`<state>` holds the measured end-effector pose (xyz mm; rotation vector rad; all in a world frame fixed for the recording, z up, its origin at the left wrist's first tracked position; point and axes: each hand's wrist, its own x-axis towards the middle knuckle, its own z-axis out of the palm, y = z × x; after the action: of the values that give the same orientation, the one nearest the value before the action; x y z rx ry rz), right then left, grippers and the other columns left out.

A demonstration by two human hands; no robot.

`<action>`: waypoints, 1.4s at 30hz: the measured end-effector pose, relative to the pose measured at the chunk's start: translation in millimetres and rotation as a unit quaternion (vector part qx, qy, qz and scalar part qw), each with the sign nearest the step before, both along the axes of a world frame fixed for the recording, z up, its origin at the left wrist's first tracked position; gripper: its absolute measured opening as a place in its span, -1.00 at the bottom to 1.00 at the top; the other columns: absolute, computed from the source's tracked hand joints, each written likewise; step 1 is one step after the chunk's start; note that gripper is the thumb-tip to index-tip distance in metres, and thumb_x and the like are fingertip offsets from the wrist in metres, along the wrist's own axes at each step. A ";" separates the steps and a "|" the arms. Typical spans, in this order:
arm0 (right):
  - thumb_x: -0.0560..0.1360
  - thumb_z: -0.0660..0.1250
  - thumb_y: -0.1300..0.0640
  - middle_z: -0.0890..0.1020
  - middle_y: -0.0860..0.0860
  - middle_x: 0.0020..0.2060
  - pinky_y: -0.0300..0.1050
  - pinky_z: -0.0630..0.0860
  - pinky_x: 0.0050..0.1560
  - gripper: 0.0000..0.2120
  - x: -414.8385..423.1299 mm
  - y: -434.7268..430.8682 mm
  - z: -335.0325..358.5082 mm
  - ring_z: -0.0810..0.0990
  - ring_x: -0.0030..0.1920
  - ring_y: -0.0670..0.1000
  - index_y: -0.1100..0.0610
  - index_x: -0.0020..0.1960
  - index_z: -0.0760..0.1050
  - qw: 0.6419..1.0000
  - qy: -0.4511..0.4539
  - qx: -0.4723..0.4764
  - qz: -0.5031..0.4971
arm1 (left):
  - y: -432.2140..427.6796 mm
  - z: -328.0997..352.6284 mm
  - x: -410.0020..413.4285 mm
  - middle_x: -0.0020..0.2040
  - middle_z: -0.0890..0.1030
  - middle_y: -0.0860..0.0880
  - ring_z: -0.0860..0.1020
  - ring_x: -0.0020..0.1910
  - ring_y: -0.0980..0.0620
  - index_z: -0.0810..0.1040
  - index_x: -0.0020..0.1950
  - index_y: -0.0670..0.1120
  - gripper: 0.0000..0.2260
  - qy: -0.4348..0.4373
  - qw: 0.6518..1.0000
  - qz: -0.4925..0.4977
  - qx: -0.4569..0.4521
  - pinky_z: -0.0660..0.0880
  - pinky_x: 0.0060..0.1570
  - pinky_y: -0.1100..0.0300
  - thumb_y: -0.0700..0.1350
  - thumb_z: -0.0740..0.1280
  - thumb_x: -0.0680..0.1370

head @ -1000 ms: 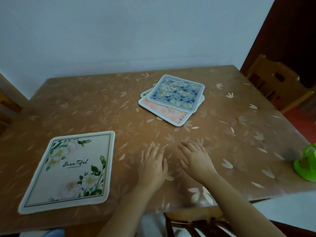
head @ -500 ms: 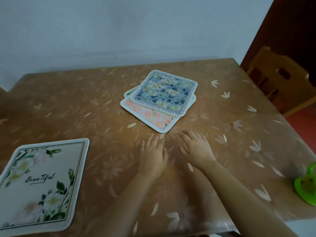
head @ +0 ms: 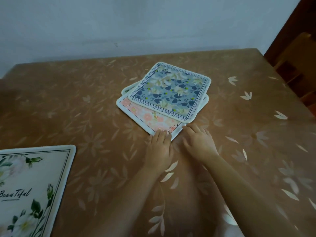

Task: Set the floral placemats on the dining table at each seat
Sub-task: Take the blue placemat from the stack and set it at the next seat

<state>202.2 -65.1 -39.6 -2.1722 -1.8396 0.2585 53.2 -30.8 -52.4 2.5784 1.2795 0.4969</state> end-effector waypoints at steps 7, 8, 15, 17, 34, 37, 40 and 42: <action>0.48 0.26 0.15 0.46 0.07 0.27 0.07 0.17 0.31 -0.66 8.1 32.3 -19.4 0.32 0.33 0.09 0.13 0.24 0.41 0.998 0.017 0.063 0.013 | 28.9 -30.1 10.8 0.23 0.49 -0.30 0.34 0.31 -0.27 0.48 0.16 -0.30 -0.70 -0.035 0.999 -0.021 -0.022 0.28 0.28 -0.18 -0.26 0.33 0.45; 0.47 0.27 0.16 0.48 0.07 0.26 0.06 0.18 0.30 -0.67 7.8 37.1 -22.2 0.34 0.32 0.10 0.13 0.23 0.42 0.997 0.021 0.070 0.017 | 31.6 -33.5 10.5 0.24 0.48 -0.28 0.33 0.32 -0.26 0.48 0.17 -0.29 -0.70 -0.047 0.998 -0.026 -0.029 0.29 0.28 -0.16 -0.25 0.33 0.45; 0.43 0.34 0.14 0.52 0.07 0.20 0.08 0.28 0.26 -0.71 13.0 61.8 -42.3 0.39 0.28 0.10 0.14 0.14 0.48 0.996 0.039 0.084 0.016 | 43.2 -44.4 5.4 0.19 0.54 -0.10 0.43 0.23 -0.08 0.56 0.13 -0.12 -0.71 -0.138 0.989 -0.004 -0.051 0.32 0.19 0.11 -0.15 0.40 0.41; 0.43 0.36 0.13 0.53 0.07 0.19 0.06 0.28 0.26 -0.71 16.6 67.3 -44.3 0.40 0.27 0.11 0.15 0.13 0.49 0.995 0.044 0.093 0.011 | 45.7 -44.6 4.7 0.18 0.55 -0.05 0.43 0.22 -0.02 0.57 0.13 -0.09 -0.70 -0.147 0.987 -0.002 -0.060 0.28 0.18 0.19 -0.14 0.42 0.40; 0.30 0.37 0.43 0.62 0.28 -0.02 0.06 0.50 0.08 -0.76 16.6 85.5 -32.1 0.57 0.05 0.26 0.37 -0.03 0.56 0.988 0.057 0.143 0.031 | 41.2 -44.2 1.6 0.24 0.52 0.00 0.37 0.28 0.03 0.56 0.13 -0.08 -0.73 -0.169 0.982 0.004 -0.078 0.28 0.27 0.13 -0.13 0.28 0.45; 0.34 0.30 0.44 0.59 0.24 0.10 -0.01 0.41 0.16 -0.69 23.8 84.9 -30.7 0.50 0.16 0.20 0.34 0.08 0.53 0.990 0.080 0.111 0.015 | 40.1 -42.9 -0.5 0.25 0.51 0.01 0.36 0.28 0.06 0.56 0.14 -0.07 -0.74 -0.164 0.983 0.002 -0.076 0.23 0.28 0.18 -0.17 0.30 0.46; 0.36 0.28 0.42 0.61 0.21 0.06 -0.01 0.44 0.14 -0.71 28.5 83.0 -26.7 0.53 0.13 0.16 0.30 0.07 0.55 0.990 0.105 0.094 0.009 | 38.9 -41.8 -1.1 0.26 0.50 0.02 0.35 0.28 0.07 0.56 0.15 -0.08 -0.73 -0.160 0.984 0.000 -0.080 0.24 0.28 0.19 -0.19 0.33 0.46; 0.38 0.29 0.40 0.63 0.19 0.00 0.00 0.49 0.06 -0.76 29.2 82.3 -23.8 0.56 0.05 0.16 0.29 0.03 0.57 0.988 0.125 0.092 -0.004 | 39.1 -41.3 0.0 0.26 0.50 0.02 0.36 0.28 0.07 0.56 0.14 -0.08 -0.73 -0.157 0.984 0.003 -0.082 0.24 0.28 0.18 -0.20 0.35 0.45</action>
<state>231.4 17.2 -63.3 -1.9264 -1.6466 0.3282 53.1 8.4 -93.7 2.2522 1.1655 0.7337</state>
